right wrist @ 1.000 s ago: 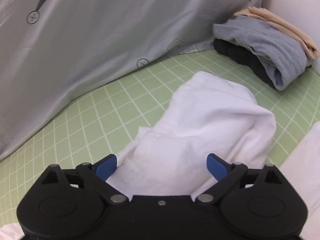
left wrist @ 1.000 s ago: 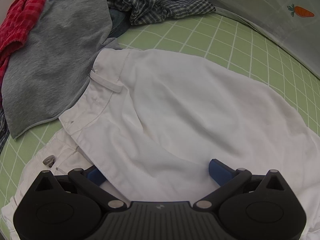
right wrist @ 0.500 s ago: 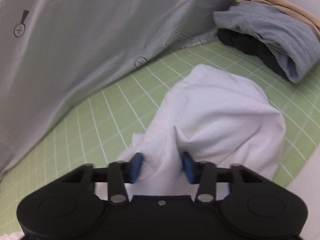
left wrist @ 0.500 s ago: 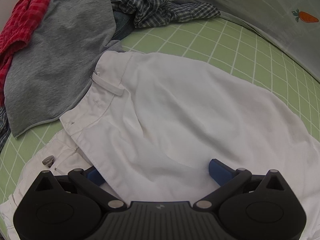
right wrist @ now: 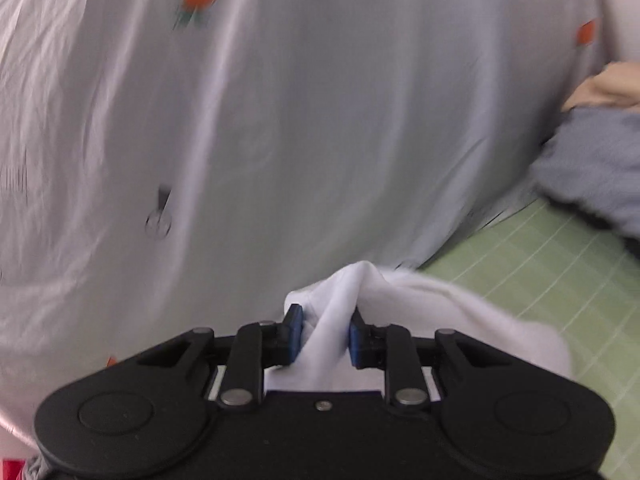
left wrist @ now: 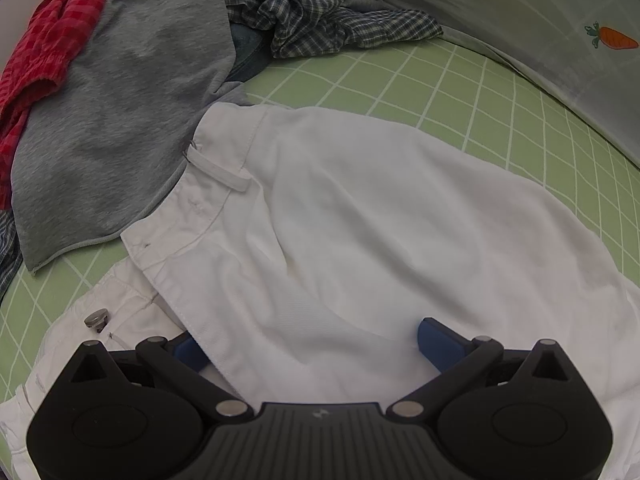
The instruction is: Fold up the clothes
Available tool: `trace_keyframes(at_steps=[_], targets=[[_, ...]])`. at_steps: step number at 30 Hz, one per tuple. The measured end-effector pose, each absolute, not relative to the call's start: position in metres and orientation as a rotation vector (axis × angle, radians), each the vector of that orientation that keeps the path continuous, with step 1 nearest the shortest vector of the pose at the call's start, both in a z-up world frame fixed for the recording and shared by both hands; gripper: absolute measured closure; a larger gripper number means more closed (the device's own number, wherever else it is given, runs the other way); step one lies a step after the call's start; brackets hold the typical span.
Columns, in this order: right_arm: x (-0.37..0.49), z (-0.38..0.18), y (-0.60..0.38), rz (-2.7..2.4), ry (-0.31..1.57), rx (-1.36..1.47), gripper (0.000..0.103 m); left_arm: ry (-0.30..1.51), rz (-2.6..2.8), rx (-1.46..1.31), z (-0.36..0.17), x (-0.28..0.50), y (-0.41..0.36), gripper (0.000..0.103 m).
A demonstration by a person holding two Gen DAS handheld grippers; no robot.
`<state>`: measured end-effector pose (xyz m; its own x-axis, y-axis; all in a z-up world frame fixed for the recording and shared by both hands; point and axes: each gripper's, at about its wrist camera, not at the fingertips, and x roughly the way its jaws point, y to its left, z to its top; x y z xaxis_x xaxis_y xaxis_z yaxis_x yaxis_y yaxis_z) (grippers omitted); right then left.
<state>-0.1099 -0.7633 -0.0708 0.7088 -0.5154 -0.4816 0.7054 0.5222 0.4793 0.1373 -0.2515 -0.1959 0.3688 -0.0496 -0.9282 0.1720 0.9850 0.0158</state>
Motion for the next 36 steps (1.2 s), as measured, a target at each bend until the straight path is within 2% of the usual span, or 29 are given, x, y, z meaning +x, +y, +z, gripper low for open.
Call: trace_keyframes(at_steps=[4, 9, 13, 15, 19, 21, 23, 26, 32, 34, 35, 36], targets=[[-0.166, -0.086, -0.774, -0.943, 0.38, 0.606, 0.079, 1.185, -0.141, 0.116, -0.196, 0.137, -0.252, 0.0], [-0.239, -0.127, -0.78, -1.129, 0.535, 0.696, 0.076, 1.187, -0.141, 0.115, -0.195, 0.137, -0.252, 0.0], [-0.257, -0.144, -0.763, -1.229, 0.663, 0.666, 0.072, 1.187, -0.142, 0.116, -0.195, 0.137, -0.252, 0.0], [-0.254, -0.143, -0.757, -1.237, 0.663, 0.659, 0.051, 1.187, -0.141, 0.115, -0.194, 0.138, -0.252, 0.0], [-0.239, -0.139, -0.745, -1.205, 0.645, 0.615, 0.044, 1.182, -0.139, 0.113, -0.194, 0.137, -0.252, 0.0], [-0.227, -0.138, -0.741, -1.21, 0.632, 0.639, 0.032, 1.182, -0.14, 0.113, -0.194, 0.137, -0.252, 0.0], [-0.218, -0.138, -0.737, -1.222, 0.618, 0.682, 0.025, 1.181, -0.139, 0.112, -0.193, 0.137, -0.252, 0.0], [-0.206, -0.145, -0.726, -1.269, 0.64, 0.743, 0.023, 1.173, -0.139, 0.111, -0.194, 0.136, -0.252, 0.0], [-0.185, -0.17, -0.728, -1.15, 0.716, 0.896, 0.024, 1.175, -0.138, 0.11, -0.193, 0.137, -0.252, 0.0], [-0.184, -0.172, -0.727, -1.154, 0.707, 0.923, 0.029, 1.174, -0.138, 0.11, -0.193, 0.137, -0.252, 0.0], [-0.184, -0.172, -0.727, -1.142, 0.683, 0.929, 0.045, 1.171, -0.138, 0.11, -0.193, 0.136, -0.252, 0.0], [-0.185, -0.17, -0.725, -1.115, 0.657, 0.931, 0.071, 1.17, -0.138, 0.109, -0.193, 0.136, -0.252, 0.0]])
